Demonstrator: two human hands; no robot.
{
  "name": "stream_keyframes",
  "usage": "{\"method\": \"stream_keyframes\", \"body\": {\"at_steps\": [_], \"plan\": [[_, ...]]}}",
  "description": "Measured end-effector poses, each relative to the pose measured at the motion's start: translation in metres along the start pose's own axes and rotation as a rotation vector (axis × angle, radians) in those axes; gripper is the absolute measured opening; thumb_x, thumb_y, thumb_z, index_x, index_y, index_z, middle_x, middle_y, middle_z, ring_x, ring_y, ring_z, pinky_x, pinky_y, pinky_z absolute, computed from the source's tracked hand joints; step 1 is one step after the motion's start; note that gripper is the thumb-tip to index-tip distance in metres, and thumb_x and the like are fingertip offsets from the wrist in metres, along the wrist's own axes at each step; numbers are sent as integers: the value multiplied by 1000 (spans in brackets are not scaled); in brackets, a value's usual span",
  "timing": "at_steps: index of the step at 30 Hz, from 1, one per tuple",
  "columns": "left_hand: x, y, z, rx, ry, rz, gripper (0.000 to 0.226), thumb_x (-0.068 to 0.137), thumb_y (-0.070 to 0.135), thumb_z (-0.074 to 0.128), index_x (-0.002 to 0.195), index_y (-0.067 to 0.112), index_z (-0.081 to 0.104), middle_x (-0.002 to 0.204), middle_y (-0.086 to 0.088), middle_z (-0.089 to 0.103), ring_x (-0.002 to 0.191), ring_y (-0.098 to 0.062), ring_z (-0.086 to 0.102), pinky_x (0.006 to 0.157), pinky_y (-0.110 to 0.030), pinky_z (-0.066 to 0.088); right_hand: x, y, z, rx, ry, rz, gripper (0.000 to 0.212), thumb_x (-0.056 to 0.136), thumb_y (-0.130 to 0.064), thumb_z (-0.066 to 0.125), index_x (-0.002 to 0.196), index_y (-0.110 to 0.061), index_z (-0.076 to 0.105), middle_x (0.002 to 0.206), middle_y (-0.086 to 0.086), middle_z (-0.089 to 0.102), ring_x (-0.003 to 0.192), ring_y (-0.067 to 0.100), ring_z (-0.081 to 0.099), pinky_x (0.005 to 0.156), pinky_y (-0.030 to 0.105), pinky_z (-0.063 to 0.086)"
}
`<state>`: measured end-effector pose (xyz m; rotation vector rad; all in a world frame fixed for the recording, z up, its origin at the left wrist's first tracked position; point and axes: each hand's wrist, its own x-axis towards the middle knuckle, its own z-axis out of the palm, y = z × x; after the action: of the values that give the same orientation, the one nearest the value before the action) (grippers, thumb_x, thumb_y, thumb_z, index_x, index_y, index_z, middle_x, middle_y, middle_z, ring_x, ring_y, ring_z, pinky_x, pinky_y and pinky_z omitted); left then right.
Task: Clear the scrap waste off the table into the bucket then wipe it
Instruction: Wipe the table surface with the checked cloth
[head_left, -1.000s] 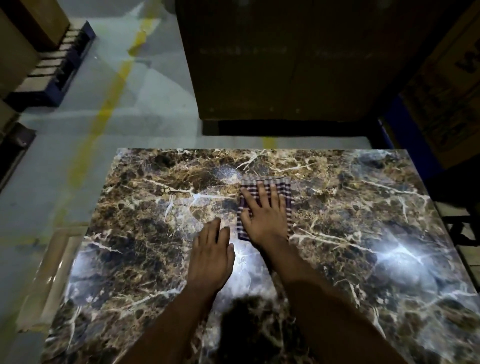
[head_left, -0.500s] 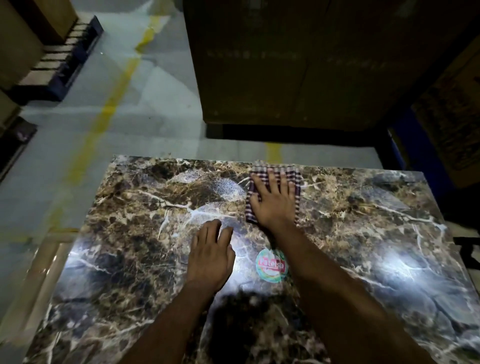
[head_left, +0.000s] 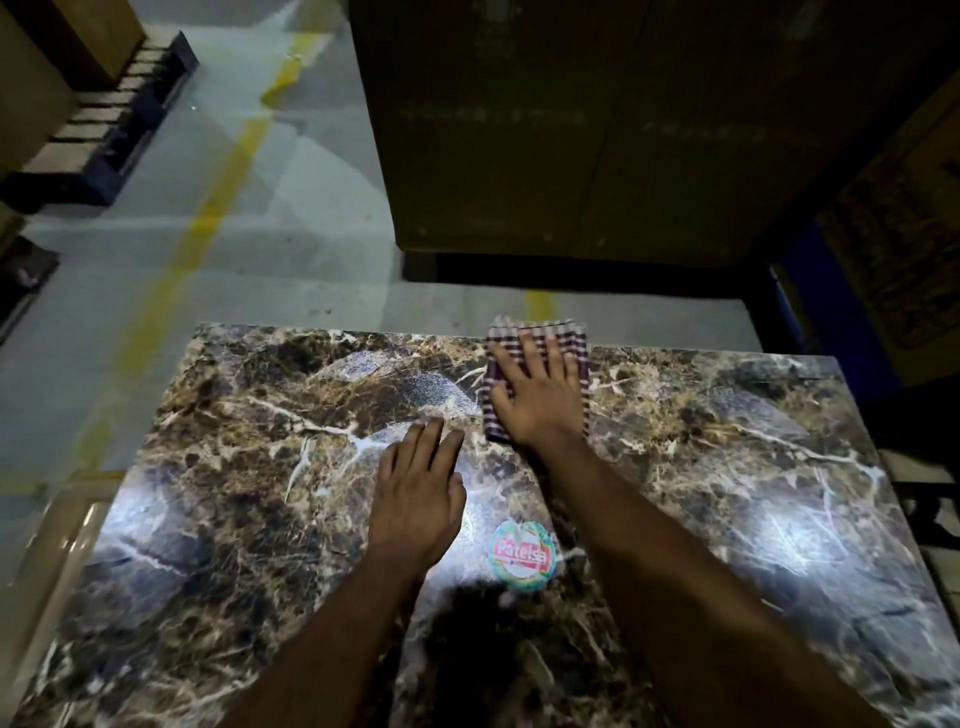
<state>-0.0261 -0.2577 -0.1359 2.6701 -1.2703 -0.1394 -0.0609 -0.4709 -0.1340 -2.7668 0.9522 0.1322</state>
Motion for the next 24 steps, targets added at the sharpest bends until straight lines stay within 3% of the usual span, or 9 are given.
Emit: {"method": "stream_keyframes", "body": {"at_steps": [3,6,10,13,17,20,24], "plan": [[1,-2,2,-26,-30,-5,55,100,38,34,154,25,34,163,1,31,151,-21,22,119,-44,21,-41,12,4,-12,-4,-62,63,95,-60,14,157,-52,5,170,-4,5,157,26,-6,126,50,1],[1,-1,3,-55,-31,-10,56,101,40,31,155,24,34,164,0,30,152,-21,22,121,-45,21,-67,59,-1,-34,10,72,62,96,-61,12,157,-51,5,169,-3,2,156,27,-7,126,51,1],[0,4,2,-107,-35,-13,57,103,43,29,158,29,26,166,5,24,154,-19,15,124,-45,12,-25,89,-13,-27,18,194,61,97,-62,13,157,-50,4,170,1,4,156,31,-4,125,54,3],[-4,17,6,-75,-56,41,57,103,45,29,158,33,25,166,9,22,154,-18,13,124,-43,8,-2,64,-11,-14,2,119,62,98,-61,14,157,-49,3,170,0,4,156,30,-6,125,53,2],[-13,38,11,-86,-69,35,58,103,44,31,157,25,30,167,4,22,154,-19,13,124,-41,6,-60,60,-4,-50,6,-11,63,96,-60,12,158,-49,8,170,-3,5,157,27,-6,125,50,2],[-19,48,13,-144,-90,28,58,103,43,34,158,26,29,168,3,17,155,-17,10,125,-41,7,-95,107,-7,-45,-5,83,64,94,-60,12,157,-50,9,170,-4,8,157,26,-2,125,50,5],[-30,54,14,-199,-106,95,58,103,43,35,158,27,28,167,9,16,154,-11,5,126,-35,5,-58,126,-16,-18,44,199,67,92,-60,14,157,-48,14,169,-2,15,156,29,5,124,51,8]]}}
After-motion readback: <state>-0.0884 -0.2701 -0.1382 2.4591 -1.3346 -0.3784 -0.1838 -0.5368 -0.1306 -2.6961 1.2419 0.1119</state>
